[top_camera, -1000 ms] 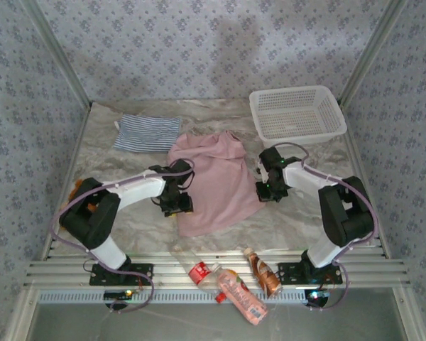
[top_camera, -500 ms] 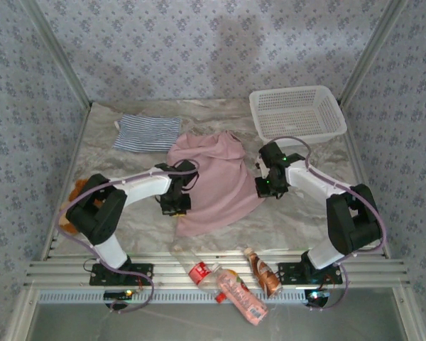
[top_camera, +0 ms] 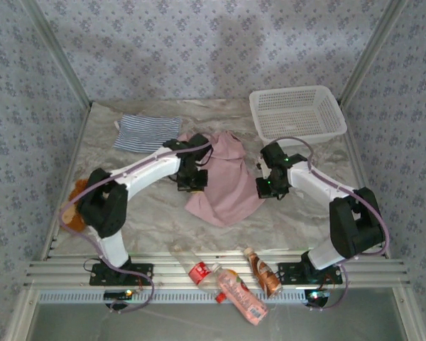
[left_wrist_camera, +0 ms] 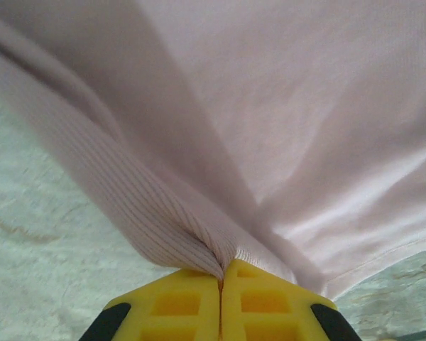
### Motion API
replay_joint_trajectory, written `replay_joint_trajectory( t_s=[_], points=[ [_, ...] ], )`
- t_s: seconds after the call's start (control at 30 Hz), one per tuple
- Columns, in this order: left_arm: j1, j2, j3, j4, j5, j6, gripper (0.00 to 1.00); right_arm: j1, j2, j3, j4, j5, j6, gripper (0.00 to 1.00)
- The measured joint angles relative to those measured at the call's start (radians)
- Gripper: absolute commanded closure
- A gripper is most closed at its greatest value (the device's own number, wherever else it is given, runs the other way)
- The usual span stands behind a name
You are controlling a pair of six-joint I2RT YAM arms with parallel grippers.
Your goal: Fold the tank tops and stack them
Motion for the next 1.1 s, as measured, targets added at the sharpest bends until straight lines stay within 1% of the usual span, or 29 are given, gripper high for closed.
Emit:
replay_joint_trajectory(
  t_s=[0.17,0.3,0.4,0.47,0.57,0.73,0.8,0.9,0.97,1.1],
  points=[
    [-0.02,0.146,0.174,-0.024,0.041,0.019,0.91,-0.031,0.0,-0.029,0.011,-0.013,0.012,0.95],
    [-0.063,0.243,0.303,-0.035,0.08,0.025,0.89,-0.04,0.0,-0.06,0.021,-0.026,0.019,0.95],
    [-0.097,0.288,0.366,-0.036,0.113,0.023,0.88,-0.047,0.0,-0.07,0.025,-0.029,0.019,0.95],
    [-0.112,0.314,0.403,-0.043,0.127,0.022,0.86,-0.051,0.0,-0.073,0.031,-0.031,0.019,0.95],
    [-0.131,0.362,0.462,-0.042,0.157,0.012,0.79,-0.054,0.0,-0.077,0.036,-0.034,0.021,0.95],
    [-0.141,0.435,0.492,-0.025,0.201,-0.003,0.6,-0.063,0.0,-0.085,0.043,-0.035,0.022,0.95],
    [-0.141,0.441,0.494,-0.034,0.201,-0.002,0.55,-0.067,0.0,-0.093,0.051,-0.038,0.023,0.95],
    [-0.141,0.433,0.508,-0.048,0.201,0.005,0.51,-0.071,0.0,-0.106,0.058,-0.038,0.023,0.95],
    [-0.141,0.406,0.488,-0.045,0.201,0.008,0.49,-0.072,0.0,-0.111,0.06,-0.039,0.023,0.95],
    [-0.133,0.278,0.354,-0.01,0.21,-0.003,0.48,-0.079,0.0,-0.118,0.068,-0.045,0.023,0.95]
  ],
)
